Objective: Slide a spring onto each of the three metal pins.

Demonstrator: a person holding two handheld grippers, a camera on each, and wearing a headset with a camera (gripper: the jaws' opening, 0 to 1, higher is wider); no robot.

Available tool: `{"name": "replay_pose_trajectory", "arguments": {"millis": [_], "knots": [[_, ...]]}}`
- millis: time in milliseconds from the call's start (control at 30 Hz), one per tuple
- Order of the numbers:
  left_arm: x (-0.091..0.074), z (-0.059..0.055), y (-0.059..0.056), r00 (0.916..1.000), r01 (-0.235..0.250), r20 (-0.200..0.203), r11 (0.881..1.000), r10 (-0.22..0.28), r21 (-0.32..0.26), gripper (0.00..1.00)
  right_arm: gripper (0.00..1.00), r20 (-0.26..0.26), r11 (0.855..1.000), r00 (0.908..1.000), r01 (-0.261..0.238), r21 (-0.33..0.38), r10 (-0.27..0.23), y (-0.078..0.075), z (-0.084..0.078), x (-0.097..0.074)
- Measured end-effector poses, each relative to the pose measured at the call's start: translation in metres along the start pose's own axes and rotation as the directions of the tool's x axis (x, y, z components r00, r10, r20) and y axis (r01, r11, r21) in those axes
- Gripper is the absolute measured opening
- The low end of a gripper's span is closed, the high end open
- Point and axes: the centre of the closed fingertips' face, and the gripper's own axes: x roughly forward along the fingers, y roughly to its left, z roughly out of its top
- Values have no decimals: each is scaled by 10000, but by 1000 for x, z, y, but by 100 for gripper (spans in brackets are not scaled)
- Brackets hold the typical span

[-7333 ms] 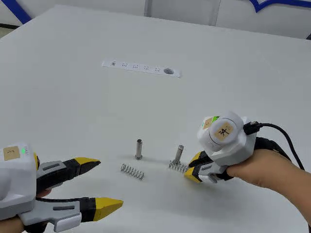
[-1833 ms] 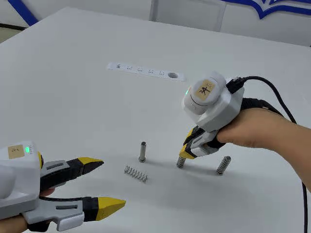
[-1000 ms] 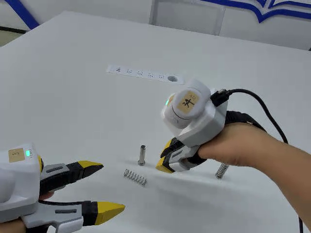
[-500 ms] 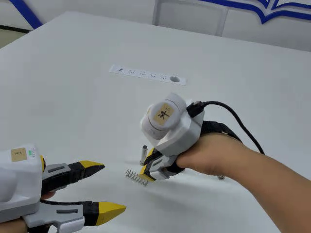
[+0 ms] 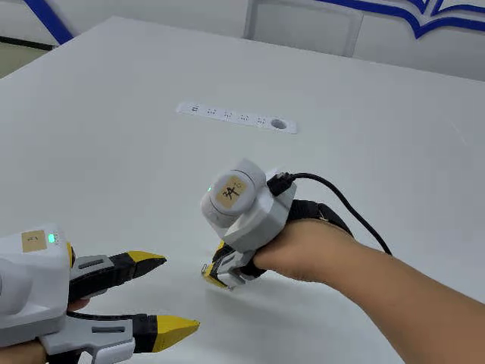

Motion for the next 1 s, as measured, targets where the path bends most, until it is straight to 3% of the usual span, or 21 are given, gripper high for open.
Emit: {"name": "replay_pose_trajectory", "arguments": {"millis": [467, 1000], "knots": [[-2, -2, 1, 10000, -88, -16, 9999, 88, -54, 63, 16, -360, 9999, 9994, 9, 143, -3, -4, -7, 16], [-3, 0, 0, 10000, -74, -28, 10000, 74, 8, 63, 12, -364, 9990, 9993, -99, 431, 115, -3, -6, 17]]}}
